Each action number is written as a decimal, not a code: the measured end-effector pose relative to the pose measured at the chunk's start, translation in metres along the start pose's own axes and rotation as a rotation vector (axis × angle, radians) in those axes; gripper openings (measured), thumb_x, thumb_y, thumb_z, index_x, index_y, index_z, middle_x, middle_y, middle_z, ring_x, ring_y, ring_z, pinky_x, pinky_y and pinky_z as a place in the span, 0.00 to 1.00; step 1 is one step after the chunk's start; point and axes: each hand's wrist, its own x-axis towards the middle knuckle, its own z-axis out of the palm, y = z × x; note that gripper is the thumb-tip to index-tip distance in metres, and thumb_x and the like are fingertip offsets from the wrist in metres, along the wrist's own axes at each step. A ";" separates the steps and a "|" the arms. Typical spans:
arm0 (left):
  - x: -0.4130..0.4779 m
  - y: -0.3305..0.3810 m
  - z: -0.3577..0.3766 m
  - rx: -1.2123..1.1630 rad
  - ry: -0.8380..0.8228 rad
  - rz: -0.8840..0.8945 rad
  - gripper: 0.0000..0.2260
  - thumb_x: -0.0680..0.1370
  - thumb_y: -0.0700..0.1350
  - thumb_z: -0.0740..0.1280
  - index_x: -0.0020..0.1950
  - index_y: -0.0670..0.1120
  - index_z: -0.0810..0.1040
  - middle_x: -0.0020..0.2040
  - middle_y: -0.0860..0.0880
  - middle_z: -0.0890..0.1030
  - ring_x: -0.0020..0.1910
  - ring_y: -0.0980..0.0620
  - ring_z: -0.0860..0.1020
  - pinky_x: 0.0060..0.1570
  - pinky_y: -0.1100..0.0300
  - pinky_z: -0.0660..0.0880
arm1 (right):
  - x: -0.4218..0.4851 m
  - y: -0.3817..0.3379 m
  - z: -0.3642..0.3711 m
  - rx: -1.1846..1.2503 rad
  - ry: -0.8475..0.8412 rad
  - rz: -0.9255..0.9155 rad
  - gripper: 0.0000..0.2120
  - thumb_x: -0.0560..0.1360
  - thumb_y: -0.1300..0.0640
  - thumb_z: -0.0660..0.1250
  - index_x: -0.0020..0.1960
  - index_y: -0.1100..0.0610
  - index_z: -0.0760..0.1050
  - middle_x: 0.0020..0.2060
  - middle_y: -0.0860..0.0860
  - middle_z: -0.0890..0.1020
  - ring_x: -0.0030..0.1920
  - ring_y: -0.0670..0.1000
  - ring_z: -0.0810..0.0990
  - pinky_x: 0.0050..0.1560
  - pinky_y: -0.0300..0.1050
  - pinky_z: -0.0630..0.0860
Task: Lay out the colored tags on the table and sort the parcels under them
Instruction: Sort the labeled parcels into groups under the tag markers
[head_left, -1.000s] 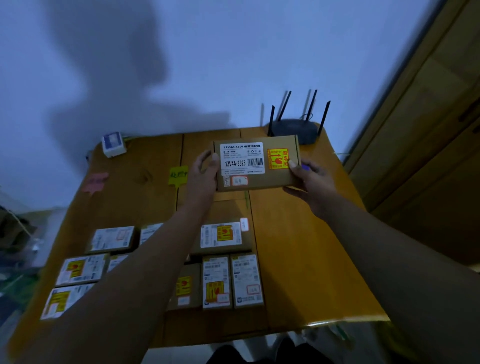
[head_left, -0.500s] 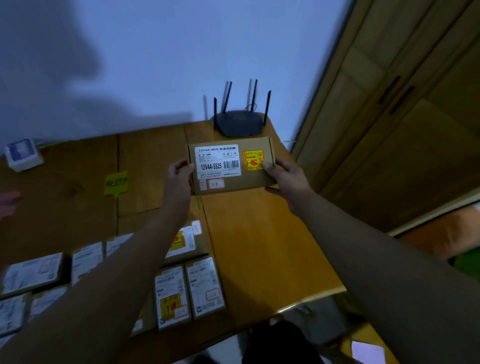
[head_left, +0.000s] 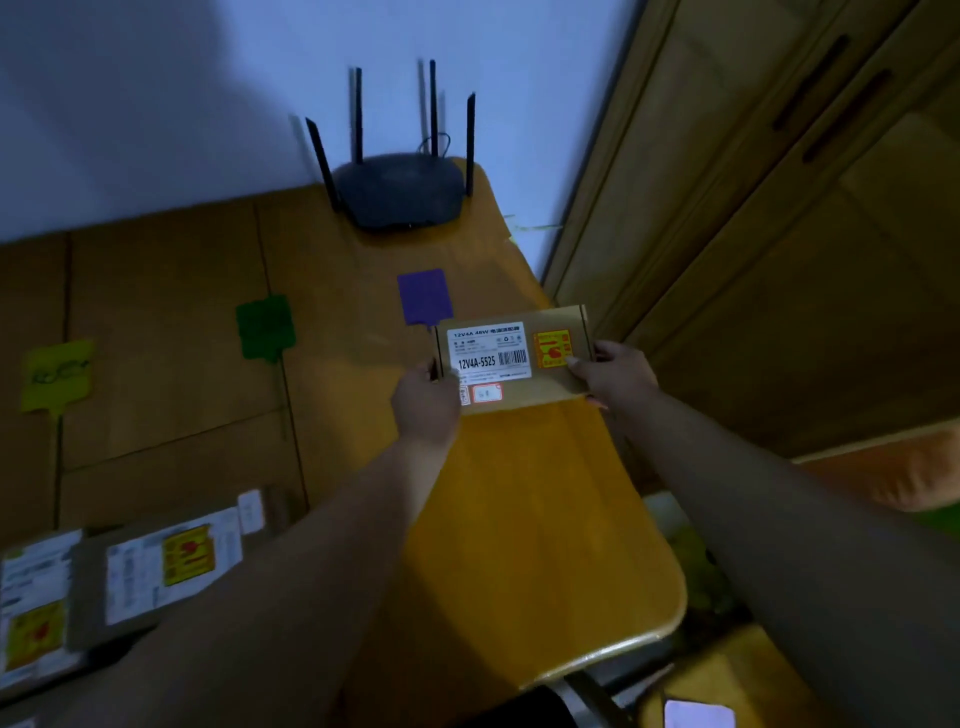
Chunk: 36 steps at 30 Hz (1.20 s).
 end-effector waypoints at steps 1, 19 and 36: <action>0.008 -0.002 0.010 0.039 0.028 -0.004 0.10 0.82 0.45 0.66 0.58 0.45 0.85 0.49 0.46 0.86 0.44 0.48 0.82 0.41 0.53 0.79 | 0.015 0.003 0.002 -0.011 -0.009 0.008 0.33 0.72 0.47 0.79 0.75 0.50 0.73 0.66 0.53 0.82 0.63 0.56 0.82 0.62 0.59 0.82; 0.059 0.000 0.045 0.044 0.232 0.003 0.10 0.80 0.43 0.70 0.60 0.44 0.84 0.51 0.49 0.86 0.48 0.55 0.83 0.33 0.79 0.69 | 0.088 -0.003 0.032 -0.190 0.122 -0.116 0.28 0.73 0.45 0.75 0.71 0.47 0.76 0.65 0.52 0.81 0.67 0.57 0.77 0.58 0.49 0.77; -0.034 -0.046 -0.256 -0.144 0.025 -0.006 0.08 0.80 0.50 0.71 0.57 0.49 0.83 0.48 0.50 0.85 0.44 0.56 0.82 0.43 0.61 0.76 | -0.193 -0.072 0.206 -0.092 -0.575 -0.481 0.18 0.70 0.36 0.76 0.46 0.51 0.84 0.39 0.54 0.85 0.37 0.48 0.80 0.40 0.49 0.76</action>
